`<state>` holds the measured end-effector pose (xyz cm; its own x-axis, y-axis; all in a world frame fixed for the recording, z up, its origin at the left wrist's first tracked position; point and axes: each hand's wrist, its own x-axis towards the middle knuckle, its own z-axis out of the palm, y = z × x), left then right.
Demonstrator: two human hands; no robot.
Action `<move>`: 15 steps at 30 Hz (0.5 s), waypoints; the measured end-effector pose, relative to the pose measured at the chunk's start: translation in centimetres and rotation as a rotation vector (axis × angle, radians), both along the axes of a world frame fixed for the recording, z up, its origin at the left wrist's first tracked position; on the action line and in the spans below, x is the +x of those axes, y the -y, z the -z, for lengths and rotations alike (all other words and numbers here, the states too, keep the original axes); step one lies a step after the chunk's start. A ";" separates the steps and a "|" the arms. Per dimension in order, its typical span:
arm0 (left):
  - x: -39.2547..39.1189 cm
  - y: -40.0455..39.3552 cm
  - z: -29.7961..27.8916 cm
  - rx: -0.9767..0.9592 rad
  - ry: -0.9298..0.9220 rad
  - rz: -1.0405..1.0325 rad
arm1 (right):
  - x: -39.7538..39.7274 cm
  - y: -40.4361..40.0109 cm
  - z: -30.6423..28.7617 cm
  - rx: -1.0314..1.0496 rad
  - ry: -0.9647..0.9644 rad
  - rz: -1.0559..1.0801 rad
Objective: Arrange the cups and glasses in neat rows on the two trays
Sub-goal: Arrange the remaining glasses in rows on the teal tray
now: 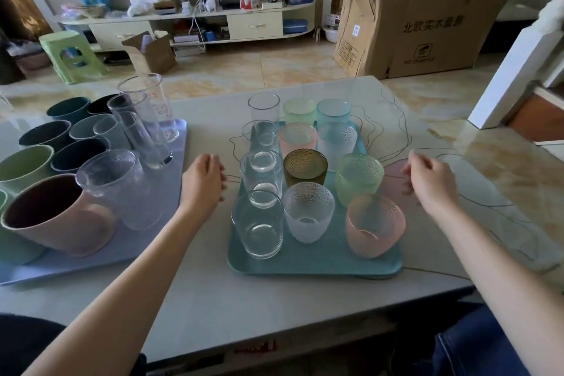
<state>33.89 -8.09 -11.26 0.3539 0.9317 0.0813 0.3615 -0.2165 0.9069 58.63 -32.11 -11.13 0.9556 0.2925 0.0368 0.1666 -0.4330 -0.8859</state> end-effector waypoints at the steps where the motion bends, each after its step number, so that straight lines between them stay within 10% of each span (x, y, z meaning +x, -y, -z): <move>1: 0.7 -0.4 -0.2 -0.074 0.107 -0.010 | 0.8 -0.8 -0.3 0.090 -0.047 -0.014; 15: 12.8 -12.8 -0.2 -0.547 0.434 0.334 | 13.4 -15.8 -0.9 0.337 -0.495 -0.594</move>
